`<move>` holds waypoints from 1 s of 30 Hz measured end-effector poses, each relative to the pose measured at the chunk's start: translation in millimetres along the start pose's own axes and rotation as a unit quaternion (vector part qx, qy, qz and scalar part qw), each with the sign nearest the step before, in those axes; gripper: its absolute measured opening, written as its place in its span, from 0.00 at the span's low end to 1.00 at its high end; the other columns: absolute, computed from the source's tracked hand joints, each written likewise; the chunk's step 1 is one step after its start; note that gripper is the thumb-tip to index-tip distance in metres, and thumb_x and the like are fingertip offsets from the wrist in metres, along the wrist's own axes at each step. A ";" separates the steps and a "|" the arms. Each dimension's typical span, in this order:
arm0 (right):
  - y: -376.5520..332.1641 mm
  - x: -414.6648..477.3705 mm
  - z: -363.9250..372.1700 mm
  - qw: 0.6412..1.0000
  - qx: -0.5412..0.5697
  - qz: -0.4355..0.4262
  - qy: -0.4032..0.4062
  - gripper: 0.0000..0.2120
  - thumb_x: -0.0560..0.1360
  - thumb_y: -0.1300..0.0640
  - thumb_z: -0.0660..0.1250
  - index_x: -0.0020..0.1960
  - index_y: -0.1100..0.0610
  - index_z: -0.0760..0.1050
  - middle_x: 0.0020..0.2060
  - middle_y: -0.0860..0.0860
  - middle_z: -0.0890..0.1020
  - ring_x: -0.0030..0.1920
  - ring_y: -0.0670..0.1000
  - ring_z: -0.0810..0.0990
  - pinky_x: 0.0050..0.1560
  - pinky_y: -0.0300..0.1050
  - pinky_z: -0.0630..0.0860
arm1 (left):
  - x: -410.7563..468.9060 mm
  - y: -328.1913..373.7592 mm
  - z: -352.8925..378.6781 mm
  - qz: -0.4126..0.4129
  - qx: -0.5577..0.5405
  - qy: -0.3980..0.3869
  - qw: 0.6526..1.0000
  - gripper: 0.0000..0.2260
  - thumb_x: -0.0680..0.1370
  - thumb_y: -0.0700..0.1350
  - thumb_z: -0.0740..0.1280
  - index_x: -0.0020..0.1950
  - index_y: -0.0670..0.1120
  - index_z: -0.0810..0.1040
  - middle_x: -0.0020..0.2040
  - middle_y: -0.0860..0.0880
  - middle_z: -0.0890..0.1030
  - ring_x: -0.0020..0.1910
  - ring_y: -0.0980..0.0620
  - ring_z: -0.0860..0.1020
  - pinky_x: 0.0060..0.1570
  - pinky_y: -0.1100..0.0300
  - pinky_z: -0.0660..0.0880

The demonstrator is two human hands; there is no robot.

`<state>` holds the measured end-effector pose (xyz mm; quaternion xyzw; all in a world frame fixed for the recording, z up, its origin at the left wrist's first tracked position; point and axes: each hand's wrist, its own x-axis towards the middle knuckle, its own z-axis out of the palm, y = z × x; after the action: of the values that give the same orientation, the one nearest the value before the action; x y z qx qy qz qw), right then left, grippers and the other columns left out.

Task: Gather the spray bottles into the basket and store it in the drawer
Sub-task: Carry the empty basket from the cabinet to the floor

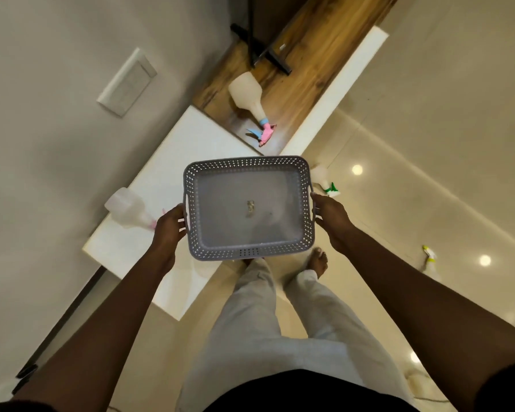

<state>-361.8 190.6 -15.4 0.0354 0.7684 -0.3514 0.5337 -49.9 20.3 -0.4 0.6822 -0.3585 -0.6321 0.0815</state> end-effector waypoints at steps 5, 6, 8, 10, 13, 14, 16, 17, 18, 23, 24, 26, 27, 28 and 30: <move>27.5 -11.8 -66.1 0.997 0.069 -0.003 0.045 0.17 0.75 0.40 0.69 0.50 0.53 0.82 0.48 0.52 0.82 0.50 0.53 0.79 0.67 0.60 0.76 | -22.8 6.8 58.6 0.028 0.040 -0.036 0.998 0.13 0.82 0.50 0.60 0.41 0.54 0.80 0.35 0.61 0.84 0.41 0.56 0.79 0.49 0.59 0.74; 32.8 -13.9 -78.4 0.996 0.076 -0.005 0.052 0.17 0.76 0.40 0.70 0.51 0.53 0.82 0.48 0.51 0.82 0.51 0.53 0.80 0.67 0.60 0.77 | -26.8 8.6 69.8 0.034 0.049 -0.041 0.997 0.13 0.83 0.50 0.60 0.42 0.54 0.81 0.35 0.61 0.84 0.41 0.56 0.79 0.49 0.59 0.74; 46.5 -19.2 -108.8 0.993 0.094 -0.010 0.069 0.13 0.77 0.42 0.69 0.53 0.51 0.82 0.51 0.50 0.83 0.56 0.54 0.82 0.68 0.58 0.78 | -34.5 9.3 98.6 0.048 0.069 -0.053 0.995 0.14 0.83 0.50 0.60 0.42 0.54 0.81 0.37 0.60 0.85 0.43 0.55 0.79 0.50 0.58 0.75; 63.5 -22.2 -140.7 0.990 0.111 -0.011 0.087 0.12 0.78 0.43 0.69 0.53 0.50 0.82 0.50 0.48 0.83 0.55 0.52 0.82 0.67 0.57 0.78 | -44.5 8.1 130.4 0.059 0.091 -0.063 0.992 0.14 0.83 0.50 0.60 0.43 0.53 0.82 0.38 0.60 0.85 0.44 0.54 0.79 0.51 0.58 0.75; 91.9 -22.6 -186.9 0.984 0.136 -0.007 0.114 0.13 0.77 0.42 0.70 0.52 0.50 0.83 0.46 0.48 0.82 0.50 0.50 0.81 0.66 0.56 0.79 | -60.3 0.8 180.4 0.068 0.125 -0.088 0.986 0.14 0.81 0.50 0.60 0.41 0.54 0.83 0.39 0.60 0.85 0.43 0.55 0.80 0.51 0.58 0.75; 101.9 -21.3 -202.8 0.982 0.144 -0.004 0.119 0.12 0.77 0.42 0.70 0.52 0.50 0.82 0.46 0.48 0.82 0.49 0.50 0.80 0.66 0.56 0.79 | -66.3 -3.1 198.5 0.068 0.137 -0.095 0.984 0.16 0.81 0.51 0.60 0.39 0.55 0.84 0.39 0.60 0.85 0.42 0.57 0.81 0.50 0.58 0.75; 123.0 -18.3 -230.3 0.979 0.155 0.002 0.130 0.11 0.77 0.43 0.70 0.52 0.50 0.82 0.46 0.47 0.82 0.49 0.49 0.80 0.66 0.56 0.79 | -74.6 -13.0 232.2 0.069 0.156 -0.102 0.980 0.17 0.81 0.51 0.61 0.37 0.56 0.85 0.38 0.60 0.85 0.39 0.59 0.82 0.48 0.59 0.75; 134.8 -15.2 -244.6 0.978 0.160 0.006 0.135 0.12 0.78 0.43 0.70 0.53 0.50 0.82 0.46 0.47 0.82 0.49 0.49 0.80 0.66 0.57 0.79 | -76.4 -19.9 250.5 0.068 0.164 -0.102 0.979 0.17 0.81 0.51 0.61 0.37 0.55 0.85 0.37 0.59 0.85 0.38 0.60 0.82 0.47 0.60 0.75; 146.0 -10.9 -258.3 0.977 0.163 0.010 0.139 0.13 0.78 0.43 0.70 0.54 0.51 0.83 0.47 0.48 0.82 0.49 0.49 0.80 0.66 0.57 0.79 | -77.8 -26.5 268.5 0.067 0.172 -0.100 0.978 0.16 0.81 0.51 0.61 0.39 0.54 0.85 0.37 0.59 0.85 0.37 0.60 0.82 0.45 0.60 0.76; 199.4 20.3 -310.2 0.969 0.187 0.032 0.159 0.14 0.77 0.43 0.71 0.55 0.53 0.83 0.47 0.48 0.82 0.49 0.50 0.80 0.66 0.57 0.80 | -68.0 -63.9 344.4 0.064 0.212 -0.091 0.971 0.15 0.76 0.54 0.62 0.47 0.47 0.85 0.43 0.52 0.86 0.46 0.51 0.82 0.49 0.55 0.79; 210.1 29.1 -318.9 0.967 0.192 0.035 0.163 0.13 0.77 0.43 0.71 0.54 0.52 0.83 0.46 0.48 0.82 0.50 0.50 0.80 0.66 0.57 0.79 | -63.0 -72.9 358.1 0.063 0.219 -0.090 0.969 0.16 0.76 0.54 0.62 0.49 0.46 0.85 0.45 0.50 0.85 0.47 0.49 0.81 0.50 0.54 0.79; 229.4 45.9 -332.6 0.965 0.200 0.038 0.168 0.11 0.77 0.44 0.71 0.52 0.51 0.83 0.46 0.48 0.82 0.50 0.50 0.80 0.67 0.57 0.79 | -52.9 -89.6 381.6 0.060 0.232 -0.088 0.967 0.15 0.76 0.52 0.62 0.51 0.45 0.84 0.46 0.46 0.83 0.48 0.48 0.80 0.50 0.53 0.78; 239.8 56.2 -339.2 0.963 0.203 0.040 0.171 0.10 0.77 0.45 0.71 0.51 0.51 0.82 0.46 0.48 0.82 0.51 0.50 0.80 0.67 0.57 0.79 | -46.0 -99.4 393.8 0.058 0.237 -0.090 0.966 0.14 0.77 0.52 0.62 0.50 0.46 0.84 0.46 0.46 0.83 0.47 0.48 0.80 0.50 0.53 0.78; 250.6 67.7 -345.8 0.962 0.206 0.042 0.175 0.09 0.77 0.45 0.71 0.51 0.51 0.82 0.47 0.48 0.83 0.51 0.50 0.80 0.67 0.58 0.79 | -38.7 -109.4 406.5 0.057 0.243 -0.092 0.964 0.13 0.77 0.52 0.61 0.47 0.47 0.84 0.45 0.47 0.84 0.46 0.49 0.81 0.47 0.55 0.79; 273.0 91.5 -356.1 0.960 0.211 0.051 0.180 0.09 0.77 0.46 0.71 0.51 0.50 0.82 0.49 0.48 0.84 0.53 0.51 0.81 0.68 0.58 0.78 | -21.0 -129.2 431.1 0.052 0.256 -0.094 0.961 0.15 0.77 0.50 0.61 0.41 0.50 0.86 0.41 0.51 0.86 0.41 0.54 0.84 0.40 0.61 0.80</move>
<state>-566.9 571.9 -164.5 0.2487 0.7576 -0.4654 0.3842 -395.8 274.4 -137.4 0.5981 -0.5492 -0.5756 -0.0970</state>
